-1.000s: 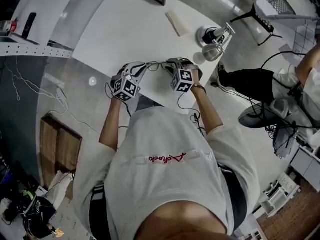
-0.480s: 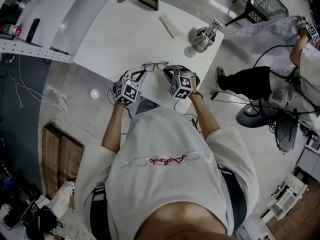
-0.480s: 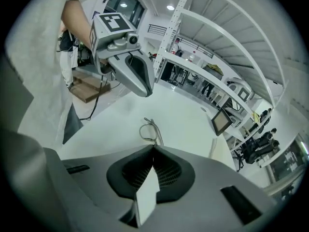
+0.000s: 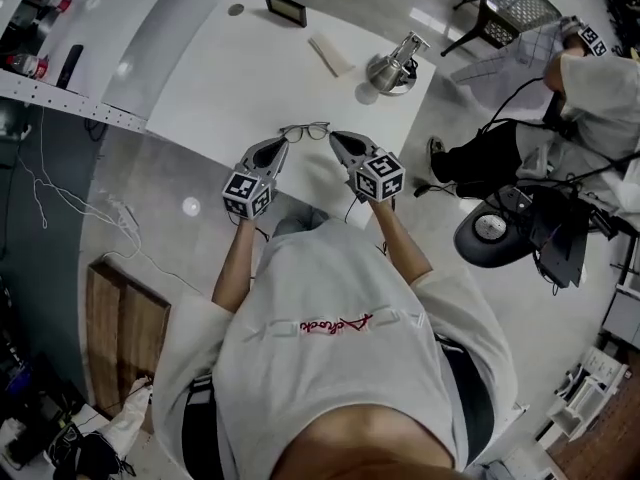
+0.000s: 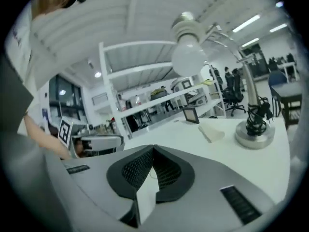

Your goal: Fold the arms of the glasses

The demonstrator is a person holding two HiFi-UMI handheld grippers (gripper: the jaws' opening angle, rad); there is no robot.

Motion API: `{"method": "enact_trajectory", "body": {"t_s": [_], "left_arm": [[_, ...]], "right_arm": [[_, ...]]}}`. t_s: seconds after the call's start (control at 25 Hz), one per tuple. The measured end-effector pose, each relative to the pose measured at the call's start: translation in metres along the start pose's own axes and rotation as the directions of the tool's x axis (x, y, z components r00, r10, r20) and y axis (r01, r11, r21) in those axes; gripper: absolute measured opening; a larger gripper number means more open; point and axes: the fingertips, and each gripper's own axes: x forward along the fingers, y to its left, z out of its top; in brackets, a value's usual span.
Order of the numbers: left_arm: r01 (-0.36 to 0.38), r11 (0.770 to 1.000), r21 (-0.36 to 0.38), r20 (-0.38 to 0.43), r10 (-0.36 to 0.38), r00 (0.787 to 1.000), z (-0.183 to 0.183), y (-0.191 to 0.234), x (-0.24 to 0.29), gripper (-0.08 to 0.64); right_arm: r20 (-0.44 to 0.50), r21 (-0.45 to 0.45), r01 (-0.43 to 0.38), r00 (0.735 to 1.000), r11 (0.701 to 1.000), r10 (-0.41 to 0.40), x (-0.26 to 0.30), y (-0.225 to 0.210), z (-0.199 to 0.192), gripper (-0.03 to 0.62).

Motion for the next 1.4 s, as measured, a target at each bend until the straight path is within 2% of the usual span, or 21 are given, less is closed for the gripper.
{"method": "enact_trajectory", "body": {"t_s": [0.08,0.12,0.2,0.32,0.4,0.6,0.84,0.96,1.12,1.4], "left_arm": [[0.000,0.993,-0.119,0.068,0.008,0.998,0.006,0.003,-0.007,0.029],[0.002,0.987,-0.160,0.093,0.013,0.996,0.007,0.004,-0.011,0.029],[0.004,0.980,-0.200,0.123,0.022,0.992,0.007,0.007,-0.019,0.029],[0.000,0.983,-0.182,0.118,0.022,0.993,0.000,0.007,-0.033,0.029],[-0.004,0.987,-0.163,0.106,0.021,0.994,-0.006,0.003,-0.045,0.029],[0.009,0.993,-0.121,0.088,0.002,0.996,-0.024,-0.020,-0.088,0.029],[0.025,0.990,-0.135,0.075,-0.015,0.997,-0.052,-0.023,-0.137,0.029],[0.039,0.993,-0.109,0.072,-0.031,0.997,-0.059,-0.032,-0.160,0.029],[0.054,0.997,-0.059,0.060,-0.050,0.997,-0.069,-0.061,-0.181,0.029],[0.078,0.995,-0.062,0.088,-0.072,0.993,-0.083,-0.143,-0.201,0.029]], "right_arm": [[0.086,0.102,0.021,0.996,0.995,-0.030,-0.012,-0.004,0.008,0.020],[0.109,0.109,0.030,0.993,0.994,-0.042,-0.017,-0.004,0.010,0.020],[0.117,0.057,0.051,0.991,0.997,-0.057,-0.022,0.002,0.011,0.020],[0.106,-0.048,0.066,0.993,0.997,-0.061,-0.026,0.022,0.007,0.020],[0.103,-0.082,0.066,0.993,0.994,-0.058,-0.028,0.038,0.004,0.020],[0.096,-0.112,0.079,0.993,0.991,-0.069,-0.041,0.084,-0.010,0.018],[0.049,-0.131,0.080,0.996,0.988,-0.074,-0.038,0.139,-0.042,0.018],[0.051,-0.138,0.085,0.996,0.987,-0.078,-0.043,0.166,-0.056,0.018],[0.061,-0.152,0.098,0.994,0.984,-0.089,-0.064,0.191,-0.071,0.017],[0.089,-0.207,0.154,0.986,0.966,-0.139,-0.153,0.216,-0.090,0.015]]}}
